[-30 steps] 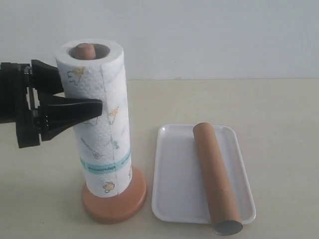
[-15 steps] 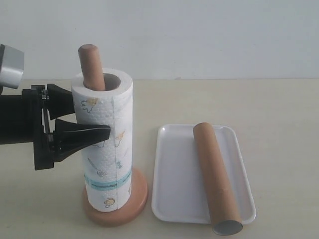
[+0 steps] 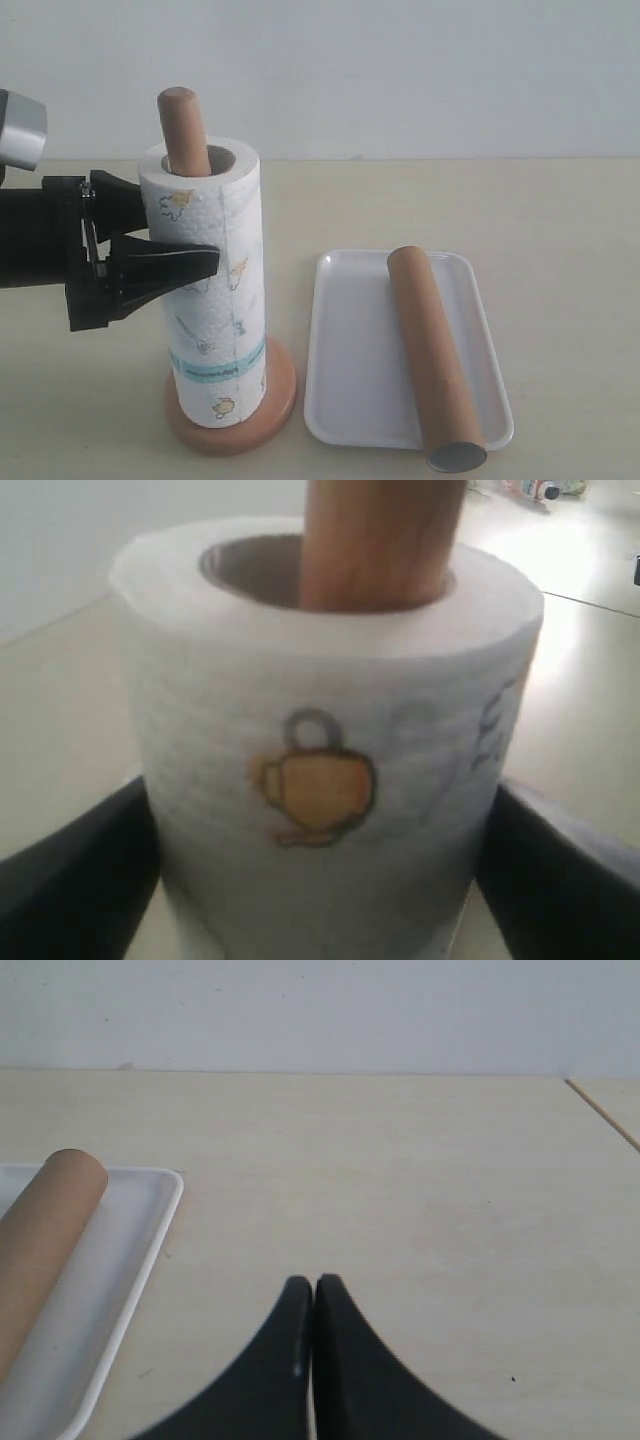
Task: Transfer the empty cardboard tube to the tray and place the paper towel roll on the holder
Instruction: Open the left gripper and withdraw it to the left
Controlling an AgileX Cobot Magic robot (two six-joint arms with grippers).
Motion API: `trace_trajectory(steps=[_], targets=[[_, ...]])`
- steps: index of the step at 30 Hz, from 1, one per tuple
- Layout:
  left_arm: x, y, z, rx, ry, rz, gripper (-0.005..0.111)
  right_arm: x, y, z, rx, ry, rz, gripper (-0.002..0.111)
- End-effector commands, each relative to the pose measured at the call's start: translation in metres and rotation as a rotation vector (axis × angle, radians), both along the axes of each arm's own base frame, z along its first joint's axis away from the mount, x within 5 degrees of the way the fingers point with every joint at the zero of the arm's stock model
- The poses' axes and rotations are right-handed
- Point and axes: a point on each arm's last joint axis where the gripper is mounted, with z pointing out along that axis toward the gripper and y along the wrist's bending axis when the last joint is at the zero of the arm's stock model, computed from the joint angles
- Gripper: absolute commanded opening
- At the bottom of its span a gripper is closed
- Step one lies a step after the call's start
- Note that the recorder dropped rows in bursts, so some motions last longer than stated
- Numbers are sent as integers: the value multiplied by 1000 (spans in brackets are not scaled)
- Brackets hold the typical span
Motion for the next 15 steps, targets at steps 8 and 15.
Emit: trace_trajectory(steps=[8, 15], targets=[[-12, 0, -14, 133, 58, -113, 110, 0, 0, 1, -2, -11, -3, 0], [-14, 6, -19, 185, 82, -141, 110, 0, 0, 1, -2, -11, -3, 0]])
